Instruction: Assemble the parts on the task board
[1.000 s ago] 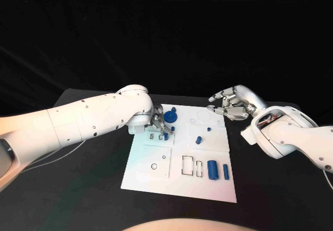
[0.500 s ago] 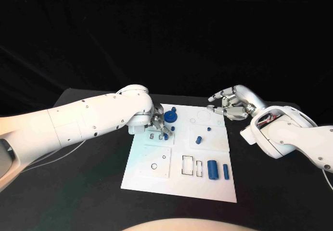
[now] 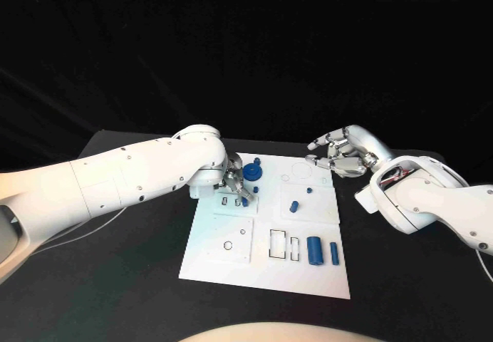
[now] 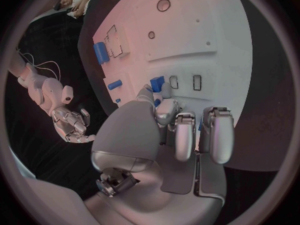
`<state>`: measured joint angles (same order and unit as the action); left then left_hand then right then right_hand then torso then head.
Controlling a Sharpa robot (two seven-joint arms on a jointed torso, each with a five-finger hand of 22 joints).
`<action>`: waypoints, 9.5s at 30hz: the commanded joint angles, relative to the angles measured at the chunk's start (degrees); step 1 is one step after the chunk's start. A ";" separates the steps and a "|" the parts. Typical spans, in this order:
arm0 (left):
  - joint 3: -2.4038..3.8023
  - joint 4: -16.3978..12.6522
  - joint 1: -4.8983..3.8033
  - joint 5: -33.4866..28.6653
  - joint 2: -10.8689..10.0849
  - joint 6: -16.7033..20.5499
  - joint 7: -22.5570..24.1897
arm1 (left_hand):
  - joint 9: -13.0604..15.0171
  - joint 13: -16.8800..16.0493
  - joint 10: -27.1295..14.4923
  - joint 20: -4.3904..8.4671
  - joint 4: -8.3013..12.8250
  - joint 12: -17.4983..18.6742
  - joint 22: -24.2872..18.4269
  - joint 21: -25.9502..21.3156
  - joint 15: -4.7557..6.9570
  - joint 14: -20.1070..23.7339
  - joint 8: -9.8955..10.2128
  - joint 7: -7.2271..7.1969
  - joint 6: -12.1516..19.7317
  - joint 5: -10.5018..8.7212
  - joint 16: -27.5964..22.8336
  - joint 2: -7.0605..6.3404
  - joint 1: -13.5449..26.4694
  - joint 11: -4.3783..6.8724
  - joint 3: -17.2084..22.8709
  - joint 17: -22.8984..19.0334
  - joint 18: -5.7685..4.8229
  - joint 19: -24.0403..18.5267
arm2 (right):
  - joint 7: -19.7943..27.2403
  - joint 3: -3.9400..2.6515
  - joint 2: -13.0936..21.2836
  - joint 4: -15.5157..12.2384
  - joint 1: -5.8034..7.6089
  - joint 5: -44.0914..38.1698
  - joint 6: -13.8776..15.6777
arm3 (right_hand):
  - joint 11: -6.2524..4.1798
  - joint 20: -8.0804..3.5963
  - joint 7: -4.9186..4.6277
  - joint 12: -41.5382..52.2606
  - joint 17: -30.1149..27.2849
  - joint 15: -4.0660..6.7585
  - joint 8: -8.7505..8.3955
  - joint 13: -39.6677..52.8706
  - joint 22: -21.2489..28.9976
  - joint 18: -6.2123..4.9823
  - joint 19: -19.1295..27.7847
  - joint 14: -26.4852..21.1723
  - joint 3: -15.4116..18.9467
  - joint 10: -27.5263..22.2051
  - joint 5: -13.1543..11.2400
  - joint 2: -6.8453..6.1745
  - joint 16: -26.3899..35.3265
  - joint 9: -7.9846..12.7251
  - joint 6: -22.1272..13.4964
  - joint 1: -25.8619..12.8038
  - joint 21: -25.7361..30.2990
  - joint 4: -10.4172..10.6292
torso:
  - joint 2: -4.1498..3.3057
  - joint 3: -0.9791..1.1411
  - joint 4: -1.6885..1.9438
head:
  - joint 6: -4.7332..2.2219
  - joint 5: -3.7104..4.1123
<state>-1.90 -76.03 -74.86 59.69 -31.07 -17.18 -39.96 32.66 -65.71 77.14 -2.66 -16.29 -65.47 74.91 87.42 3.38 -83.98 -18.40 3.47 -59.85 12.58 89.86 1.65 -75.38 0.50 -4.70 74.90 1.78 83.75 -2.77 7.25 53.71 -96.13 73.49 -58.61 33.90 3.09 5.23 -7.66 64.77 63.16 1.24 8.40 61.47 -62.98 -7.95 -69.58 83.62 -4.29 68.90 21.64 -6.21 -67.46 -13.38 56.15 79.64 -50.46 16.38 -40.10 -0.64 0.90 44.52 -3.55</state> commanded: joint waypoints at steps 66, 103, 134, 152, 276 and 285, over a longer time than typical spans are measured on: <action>0.17 -9.31 3.79 3.50 -7.92 17.26 -0.38 | 13.03 0.17 1.57 0.77 10.29 1.29 10.66 0.49 0.85 -6.02 -3.58 -0.07 2.32 4.54 0.14 -12.89 0.76 0.53 45.96 15.10 -0.73 3.31 | 0.56 0.00 0.70 0.16 -0.15 0.25 0.00 | -0.06 -0.02 -0.15 -0.20 -0.16 -0.13 0.44 -0.40 0.30 -0.33 0.26 -0.14 -0.06 -0.39 1.01 0.25 0.77 -0.02 0.23 -1.25 1.00 0.25 | -0.07 0.14 0.06 | 0.45 -0.03; 0.15 -9.22 4.25 4.62 -7.78 13.81 -1.19 | 14.89 2.40 1.06 0.89 10.90 3.37 10.94 0.62 1.05 -6.02 -4.61 -0.43 2.15 5.16 0.14 -13.34 2.14 0.83 47.46 15.10 -0.79 3.46 | 0.71 0.00 0.75 0.27 -0.24 0.60 -0.08 | -0.09 -0.03 -0.13 -0.25 -0.22 -0.11 0.47 -0.50 0.31 -0.33 0.20 -0.11 -0.11 -0.43 1.28 0.32 0.87 -0.02 0.23 -1.31 1.06 0.20 | -0.02 0.13 0.10 | 0.91 -0.07; 0.15 -8.73 4.23 4.06 -7.04 12.09 -1.28 | 17.74 1.59 2.01 1.04 10.12 2.01 11.13 0.68 1.63 -6.02 -6.10 -1.52 2.23 4.68 0.14 -14.49 5.63 1.57 46.22 15.10 -0.82 3.54 | 0.92 0.00 1.09 -0.07 -0.25 1.82 0.59 | -0.06 -0.05 -0.14 -0.36 -0.38 -0.11 0.48 -0.74 0.47 -0.36 0.12 -0.09 -0.08 -0.54 0.90 0.58 1.17 0.01 0.11 -1.93 1.42 0.26 | -0.04 0.15 0.08 | 1.22 -0.02; 0.15 -7.91 4.23 3.90 -6.42 11.95 -2.08 | 18.70 1.05 1.79 1.34 3.62 0.92 11.15 0.59 2.13 -6.02 -5.77 -2.06 0.69 3.47 0.14 -12.48 10.54 1.94 31.43 15.10 -0.82 3.53 | 1.03 0.00 1.08 0.07 -0.25 2.00 0.44 | -0.06 -0.05 -0.14 -0.40 -0.48 -0.11 0.51 -0.85 0.61 -0.39 0.14 -0.08 -0.03 -0.59 0.56 0.62 1.32 0.01 0.08 -2.16 1.69 0.24 | -0.03 0.16 0.09 | 1.18 0.11; 1.72 12.39 -1.42 4.58 1.02 1.84 0.72 | 11.17 4.57 -1.47 0.22 -0.38 3.27 9.00 -0.96 0.21 -6.02 2.69 0.36 1.80 4.01 0.14 -6.62 8.81 -0.19 6.36 15.10 -0.24 1.95 | 1.44 0.00 -0.05 1.07 -0.59 2.25 0.62 | -0.05 -0.04 -0.14 -0.36 -0.49 -0.13 0.55 -0.97 0.85 -0.43 0.13 -0.05 0.15 -0.64 0.27 0.68 1.55 0.03 -0.07 -2.73 2.24 0.18 | -0.01 0.10 0.10 | 0.28 -0.99; 1.61 12.89 -1.14 4.59 1.38 1.11 0.68 | 10.68 4.54 -1.46 0.18 -0.35 3.14 9.12 -0.89 0.21 -6.02 2.86 0.34 1.51 4.03 0.14 -6.08 8.07 -0.17 6.26 15.10 -0.27 2.03 | 1.46 0.00 -0.07 1.03 -0.59 2.25 0.61 | -0.05 -0.04 -0.14 -0.36 -0.49 -0.13 0.55 -0.97 0.85 -0.43 0.13 -0.05 0.15 -0.64 0.27 0.68 1.55 0.03 -0.07 -2.73 2.24 0.18 | -0.02 0.11 0.08 | 0.21 -0.83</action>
<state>-0.29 -63.19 -76.05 63.99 -29.91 -14.47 -39.62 43.39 -61.15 75.81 -2.05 -16.72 -62.23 74.91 86.68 3.98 -83.97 -15.86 3.88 -58.03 16.29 89.86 -4.89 -67.15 0.39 1.92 74.92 1.78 83.95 -1.82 7.26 53.66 -95.02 72.93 -56.13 34.55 3.23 5.02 -7.48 64.55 62.58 1.24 8.62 60.45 -62.06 -7.95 -69.38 83.62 -4.29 68.63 21.96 -5.44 -66.04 -13.37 55.94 77.36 -48.48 16.38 -40.11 -0.53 1.00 44.80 -4.50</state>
